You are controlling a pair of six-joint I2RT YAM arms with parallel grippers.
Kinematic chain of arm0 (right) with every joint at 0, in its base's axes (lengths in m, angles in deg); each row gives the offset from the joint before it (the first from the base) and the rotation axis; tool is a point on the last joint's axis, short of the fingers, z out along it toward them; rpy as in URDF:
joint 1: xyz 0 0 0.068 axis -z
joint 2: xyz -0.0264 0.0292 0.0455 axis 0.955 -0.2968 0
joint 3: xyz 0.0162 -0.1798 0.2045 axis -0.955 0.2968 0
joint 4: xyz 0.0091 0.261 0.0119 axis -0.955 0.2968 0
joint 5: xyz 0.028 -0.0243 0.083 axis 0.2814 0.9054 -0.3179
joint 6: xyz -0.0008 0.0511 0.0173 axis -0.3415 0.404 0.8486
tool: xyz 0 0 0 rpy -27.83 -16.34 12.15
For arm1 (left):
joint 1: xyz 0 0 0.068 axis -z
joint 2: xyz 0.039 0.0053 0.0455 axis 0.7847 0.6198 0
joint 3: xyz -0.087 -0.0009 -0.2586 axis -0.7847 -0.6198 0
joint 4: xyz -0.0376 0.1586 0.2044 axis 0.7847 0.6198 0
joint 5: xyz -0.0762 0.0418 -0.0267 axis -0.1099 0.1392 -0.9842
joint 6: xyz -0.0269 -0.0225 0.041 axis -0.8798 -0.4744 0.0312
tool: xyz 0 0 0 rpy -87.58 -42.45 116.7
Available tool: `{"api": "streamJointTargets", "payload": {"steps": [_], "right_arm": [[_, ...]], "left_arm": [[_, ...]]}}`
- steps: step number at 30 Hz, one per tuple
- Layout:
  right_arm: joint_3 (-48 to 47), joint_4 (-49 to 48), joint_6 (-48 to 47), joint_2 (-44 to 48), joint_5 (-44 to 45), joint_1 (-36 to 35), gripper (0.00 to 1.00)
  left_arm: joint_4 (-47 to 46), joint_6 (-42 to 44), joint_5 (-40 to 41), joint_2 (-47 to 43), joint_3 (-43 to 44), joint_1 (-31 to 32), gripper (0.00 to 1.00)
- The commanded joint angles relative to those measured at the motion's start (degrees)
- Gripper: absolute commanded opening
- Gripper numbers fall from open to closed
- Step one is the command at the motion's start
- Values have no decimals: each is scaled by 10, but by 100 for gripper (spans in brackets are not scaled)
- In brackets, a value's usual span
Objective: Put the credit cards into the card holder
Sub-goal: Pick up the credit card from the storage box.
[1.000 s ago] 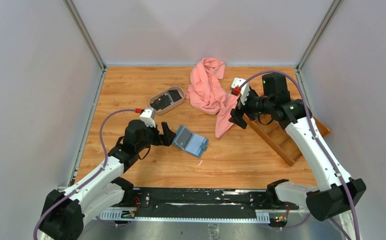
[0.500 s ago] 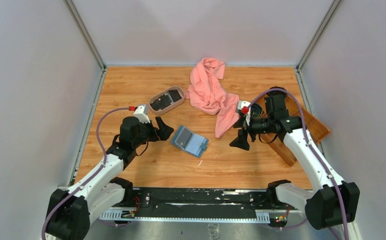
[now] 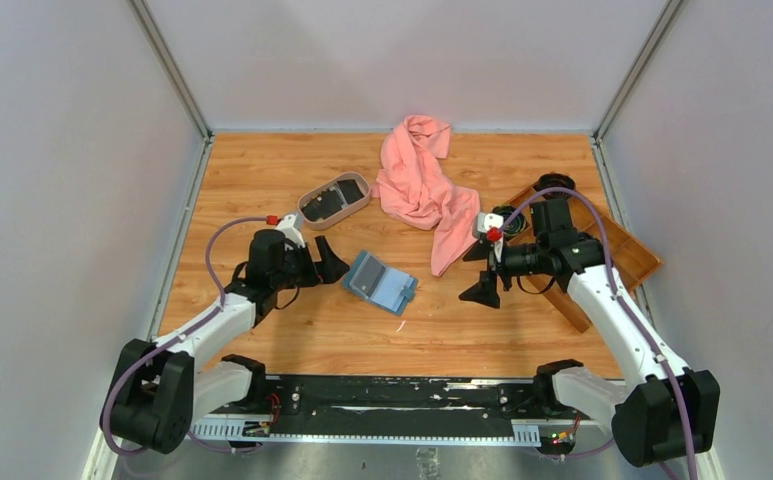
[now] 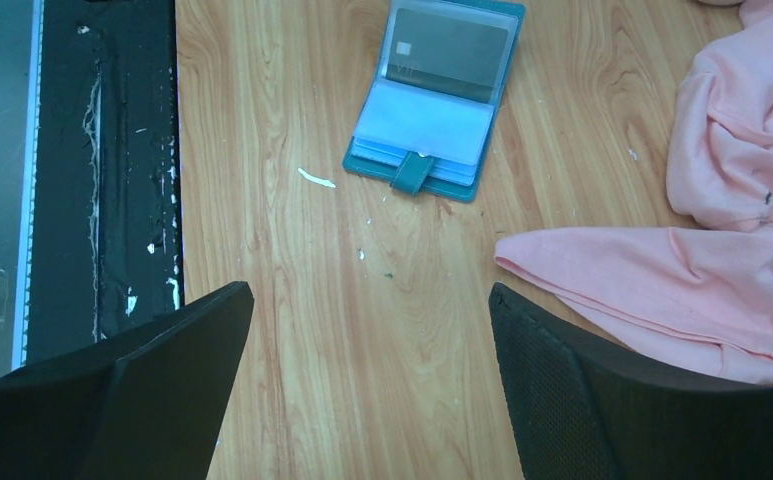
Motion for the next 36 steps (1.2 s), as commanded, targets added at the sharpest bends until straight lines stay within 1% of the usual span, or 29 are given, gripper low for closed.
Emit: {"api": "streamJointTargets", "payload": {"steps": [1,4,8,17,21,23,27,29,32,36], "right_arm": [[14,-2,-27,12,-26,9,92],[13,-2,-27,13,-21,10,92],[13,-2,-27,15,-15,14,92],[10,-2,-27,19,-10,19,92],[9,-3,-26,17,-1,19,92],[7,-2,-24,12,2,19,92],[3,-2,-20,6,19,19,92],[2,-2,-19,4,27,19,92],[-2,1,-19,-5,35,19,91],[-10,10,-22,-24,40,18,91]], "left_arm": [[-18,2,-20,11,17,-5,97],[-17,0,-20,22,31,-6,97],[-17,-7,-23,43,74,-12,97],[-13,-26,-25,87,179,-37,90],[23,-19,3,126,244,-42,89],[37,-12,23,153,277,-42,87],[146,4,83,244,384,-42,76],[191,5,100,295,440,-42,71],[223,-10,115,362,505,-42,66],[247,-30,155,425,568,-40,64]]}}
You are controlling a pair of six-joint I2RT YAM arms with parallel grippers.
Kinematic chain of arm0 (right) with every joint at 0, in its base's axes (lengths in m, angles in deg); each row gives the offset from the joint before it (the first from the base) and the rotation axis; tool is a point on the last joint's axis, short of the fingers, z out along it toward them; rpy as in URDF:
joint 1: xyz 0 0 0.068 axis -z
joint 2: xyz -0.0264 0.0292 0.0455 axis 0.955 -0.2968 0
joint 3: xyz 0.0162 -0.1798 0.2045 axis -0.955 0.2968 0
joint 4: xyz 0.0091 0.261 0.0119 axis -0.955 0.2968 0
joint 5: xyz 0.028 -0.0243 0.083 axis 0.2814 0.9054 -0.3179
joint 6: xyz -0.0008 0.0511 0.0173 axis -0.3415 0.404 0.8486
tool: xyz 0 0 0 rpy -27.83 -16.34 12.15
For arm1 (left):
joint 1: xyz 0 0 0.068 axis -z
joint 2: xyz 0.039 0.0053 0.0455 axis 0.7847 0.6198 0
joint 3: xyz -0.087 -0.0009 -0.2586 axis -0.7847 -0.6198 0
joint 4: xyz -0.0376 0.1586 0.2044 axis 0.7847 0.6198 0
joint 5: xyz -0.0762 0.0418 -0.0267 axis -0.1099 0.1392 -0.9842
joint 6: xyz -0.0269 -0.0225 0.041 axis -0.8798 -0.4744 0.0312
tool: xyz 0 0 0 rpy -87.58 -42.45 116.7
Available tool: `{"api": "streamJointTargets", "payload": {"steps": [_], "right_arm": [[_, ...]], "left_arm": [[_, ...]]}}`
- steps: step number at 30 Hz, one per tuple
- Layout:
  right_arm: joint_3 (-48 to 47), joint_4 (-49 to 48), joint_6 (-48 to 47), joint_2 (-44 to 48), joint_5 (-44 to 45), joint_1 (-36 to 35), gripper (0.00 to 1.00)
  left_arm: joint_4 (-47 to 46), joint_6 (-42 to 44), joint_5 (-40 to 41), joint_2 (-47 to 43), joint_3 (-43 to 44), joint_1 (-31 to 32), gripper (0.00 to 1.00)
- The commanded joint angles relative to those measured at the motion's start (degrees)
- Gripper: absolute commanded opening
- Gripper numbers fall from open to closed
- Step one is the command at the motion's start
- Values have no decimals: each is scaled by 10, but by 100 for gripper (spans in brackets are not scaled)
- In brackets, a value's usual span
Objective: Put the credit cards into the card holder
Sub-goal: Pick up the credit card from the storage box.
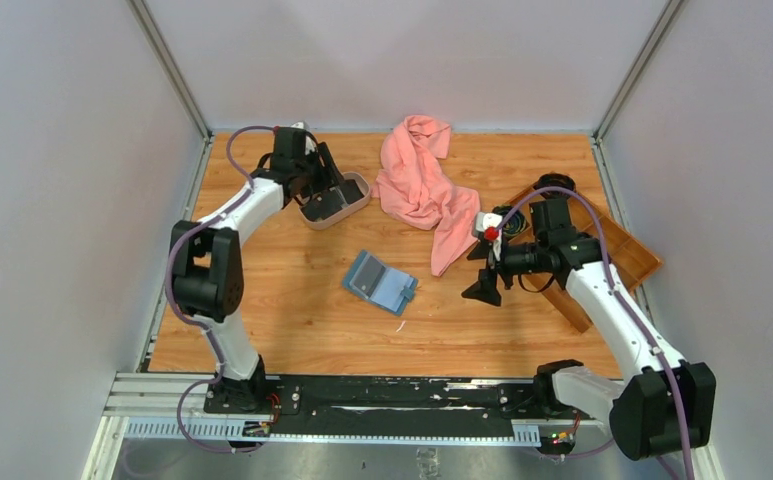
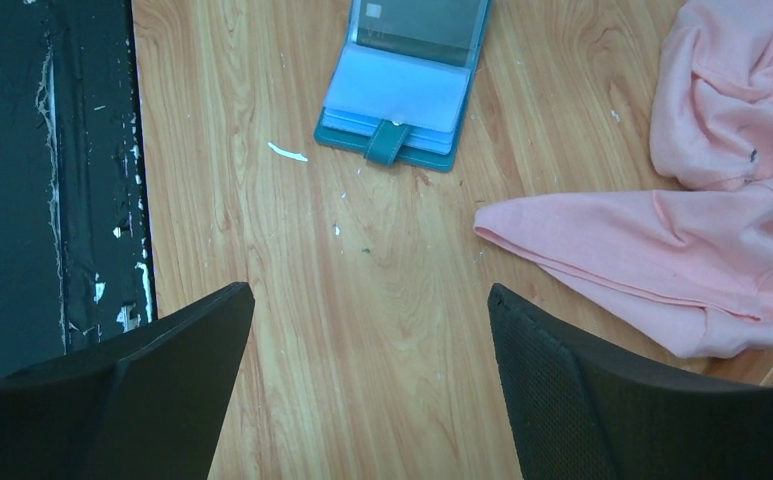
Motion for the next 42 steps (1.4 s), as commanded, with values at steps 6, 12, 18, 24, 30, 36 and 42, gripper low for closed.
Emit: {"api": "streamJointTargets", "payload": {"steps": [6,12,18,24,30,36,42], "right_arm": [[-32,33,-13,-48,20,5,90],[-29,34,-23,-52,39,1,90],[-31,35,-26,-66,40,-3,90],[-28,38,-33,-63,46,-6,90],[-26,38,-37,-61,49,-6,90],[-26,39,-40,-63,50,-8,90],[-25,40,-41,-62,50,-9,90]], "left_arm": [[90,-31,72,119,120,1,60],[89,-43,47,179,162,2,54],[68,-62,17,197,162,5,50],[54,-72,10,211,156,8,48],[43,-86,2,222,153,12,44],[31,-89,-5,217,140,13,37],[-8,-97,-24,196,113,13,30]]}}
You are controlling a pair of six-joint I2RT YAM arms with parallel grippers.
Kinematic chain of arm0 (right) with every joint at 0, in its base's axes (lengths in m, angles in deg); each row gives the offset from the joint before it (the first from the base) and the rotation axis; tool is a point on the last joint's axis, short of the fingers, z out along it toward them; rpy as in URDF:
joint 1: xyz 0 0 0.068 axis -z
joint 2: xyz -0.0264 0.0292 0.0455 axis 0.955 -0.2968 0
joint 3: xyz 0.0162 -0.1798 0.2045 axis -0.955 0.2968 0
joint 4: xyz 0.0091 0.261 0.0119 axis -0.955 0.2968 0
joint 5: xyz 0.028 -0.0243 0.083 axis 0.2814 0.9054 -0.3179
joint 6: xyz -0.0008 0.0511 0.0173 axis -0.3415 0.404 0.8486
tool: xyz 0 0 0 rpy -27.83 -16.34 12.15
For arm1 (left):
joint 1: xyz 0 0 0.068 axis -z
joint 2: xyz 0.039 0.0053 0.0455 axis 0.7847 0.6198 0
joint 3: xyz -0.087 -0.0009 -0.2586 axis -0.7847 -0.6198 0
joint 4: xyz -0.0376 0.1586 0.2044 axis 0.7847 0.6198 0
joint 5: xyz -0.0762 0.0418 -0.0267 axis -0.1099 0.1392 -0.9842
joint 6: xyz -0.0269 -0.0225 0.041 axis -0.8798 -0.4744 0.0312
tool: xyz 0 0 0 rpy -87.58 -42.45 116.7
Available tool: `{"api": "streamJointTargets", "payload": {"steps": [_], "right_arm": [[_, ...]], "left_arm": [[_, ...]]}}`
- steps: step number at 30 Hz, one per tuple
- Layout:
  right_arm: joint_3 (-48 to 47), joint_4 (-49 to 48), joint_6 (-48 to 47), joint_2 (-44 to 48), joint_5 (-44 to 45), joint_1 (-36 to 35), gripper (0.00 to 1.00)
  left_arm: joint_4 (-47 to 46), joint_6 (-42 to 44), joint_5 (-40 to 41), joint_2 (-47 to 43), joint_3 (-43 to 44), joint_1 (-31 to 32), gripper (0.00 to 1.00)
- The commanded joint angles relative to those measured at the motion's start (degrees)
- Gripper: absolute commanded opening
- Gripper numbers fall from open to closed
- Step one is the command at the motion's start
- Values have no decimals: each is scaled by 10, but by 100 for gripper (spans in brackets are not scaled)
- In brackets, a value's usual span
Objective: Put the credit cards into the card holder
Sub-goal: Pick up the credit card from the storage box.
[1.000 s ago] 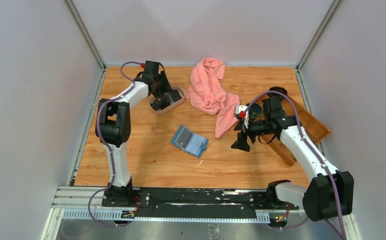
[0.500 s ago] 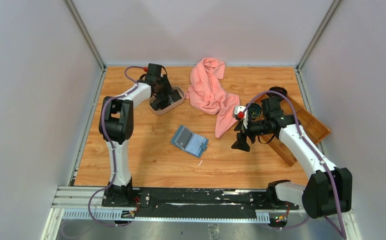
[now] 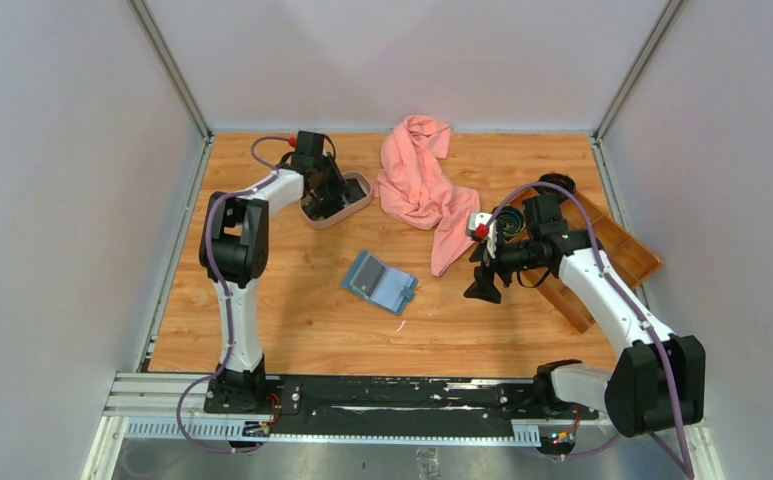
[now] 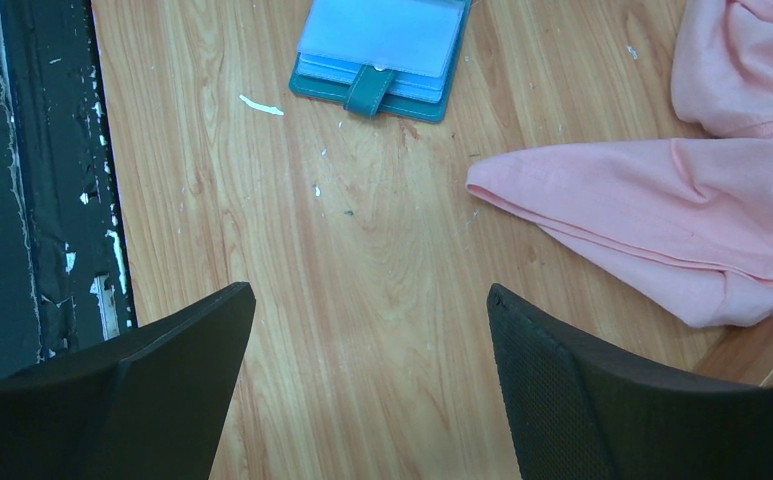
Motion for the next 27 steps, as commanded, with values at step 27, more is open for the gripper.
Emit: {"api": "streamJointTargets", "payload": {"steps": [27], "right_arm": [[-6,21,-18,4,5,-8,90]], "left_arm": [[-153,-45,-121,-46,-79,0,31]]}}
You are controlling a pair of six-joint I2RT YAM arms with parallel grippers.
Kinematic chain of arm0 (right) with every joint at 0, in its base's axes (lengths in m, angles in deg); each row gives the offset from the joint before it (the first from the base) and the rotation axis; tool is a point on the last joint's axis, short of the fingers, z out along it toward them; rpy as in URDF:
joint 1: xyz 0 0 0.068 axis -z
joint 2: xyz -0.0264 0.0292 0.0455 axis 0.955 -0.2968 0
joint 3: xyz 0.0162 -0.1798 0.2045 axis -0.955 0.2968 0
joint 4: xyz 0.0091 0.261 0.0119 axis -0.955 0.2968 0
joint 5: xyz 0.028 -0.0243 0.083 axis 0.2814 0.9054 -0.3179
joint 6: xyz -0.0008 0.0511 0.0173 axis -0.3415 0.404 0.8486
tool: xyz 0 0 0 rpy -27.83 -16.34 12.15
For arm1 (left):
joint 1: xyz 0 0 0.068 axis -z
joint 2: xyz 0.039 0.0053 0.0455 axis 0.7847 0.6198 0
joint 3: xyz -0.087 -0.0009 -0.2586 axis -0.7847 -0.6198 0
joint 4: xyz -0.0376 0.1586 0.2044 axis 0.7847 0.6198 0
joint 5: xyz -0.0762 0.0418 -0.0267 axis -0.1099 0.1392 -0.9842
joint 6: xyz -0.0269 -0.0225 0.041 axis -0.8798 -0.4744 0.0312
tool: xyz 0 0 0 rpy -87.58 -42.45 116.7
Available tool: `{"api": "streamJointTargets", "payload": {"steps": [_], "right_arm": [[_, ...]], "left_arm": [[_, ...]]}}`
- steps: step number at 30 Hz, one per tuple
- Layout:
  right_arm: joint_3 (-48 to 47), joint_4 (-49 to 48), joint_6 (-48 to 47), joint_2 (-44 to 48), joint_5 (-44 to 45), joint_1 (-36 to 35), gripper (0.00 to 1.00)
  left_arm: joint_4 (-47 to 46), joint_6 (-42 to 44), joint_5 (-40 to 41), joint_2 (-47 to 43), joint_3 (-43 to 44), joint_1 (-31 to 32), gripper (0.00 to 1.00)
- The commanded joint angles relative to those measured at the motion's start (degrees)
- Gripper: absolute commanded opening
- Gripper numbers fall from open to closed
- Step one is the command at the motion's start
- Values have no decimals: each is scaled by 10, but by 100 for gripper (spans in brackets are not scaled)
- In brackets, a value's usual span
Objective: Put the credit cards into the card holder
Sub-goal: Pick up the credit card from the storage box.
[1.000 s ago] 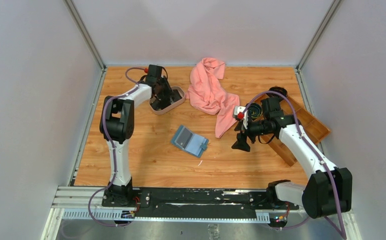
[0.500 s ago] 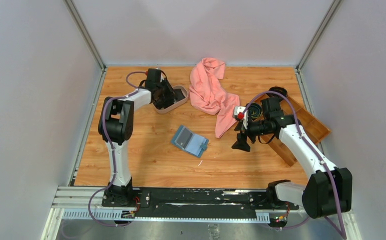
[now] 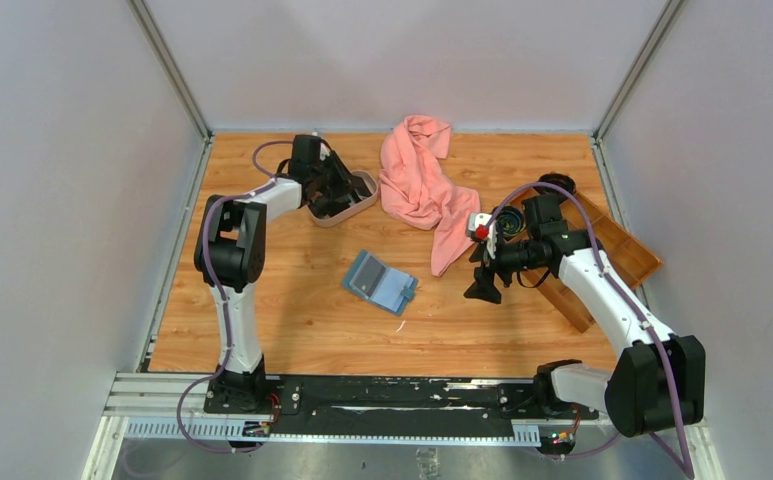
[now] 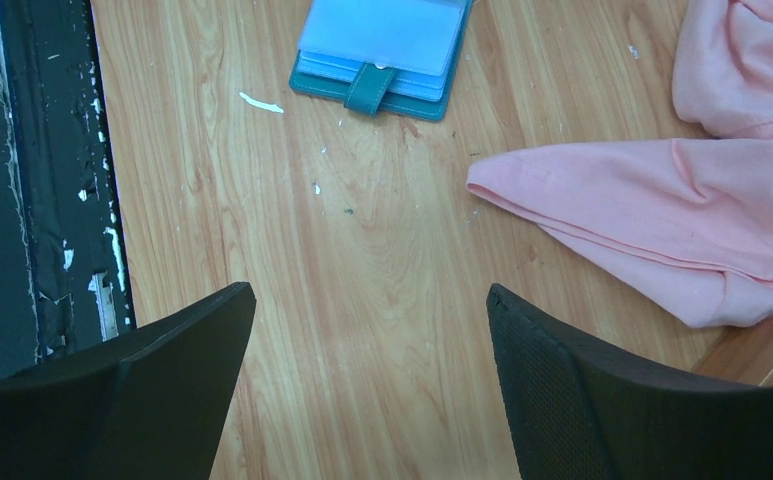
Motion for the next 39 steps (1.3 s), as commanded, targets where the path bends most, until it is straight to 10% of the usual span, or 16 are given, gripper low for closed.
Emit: {"api": "streamJointTargets", "payload": {"steps": [1,13,25,39], "right_arm": [[-6,19,-12,4,3,-5,90],[-5,20,-14,4,6,-7,90],[-5,21,-15,4,7,-7,90],[-5,23,-15,-9,0,-8,90]], "left_arm": [[-21,-10,-21,-15,-5,0,31],[-25,-24,-44,30,23,0,34],[-25,-25,-38,27,10,-12,0],[-24,2,-74,23,1,-33,16]]}}
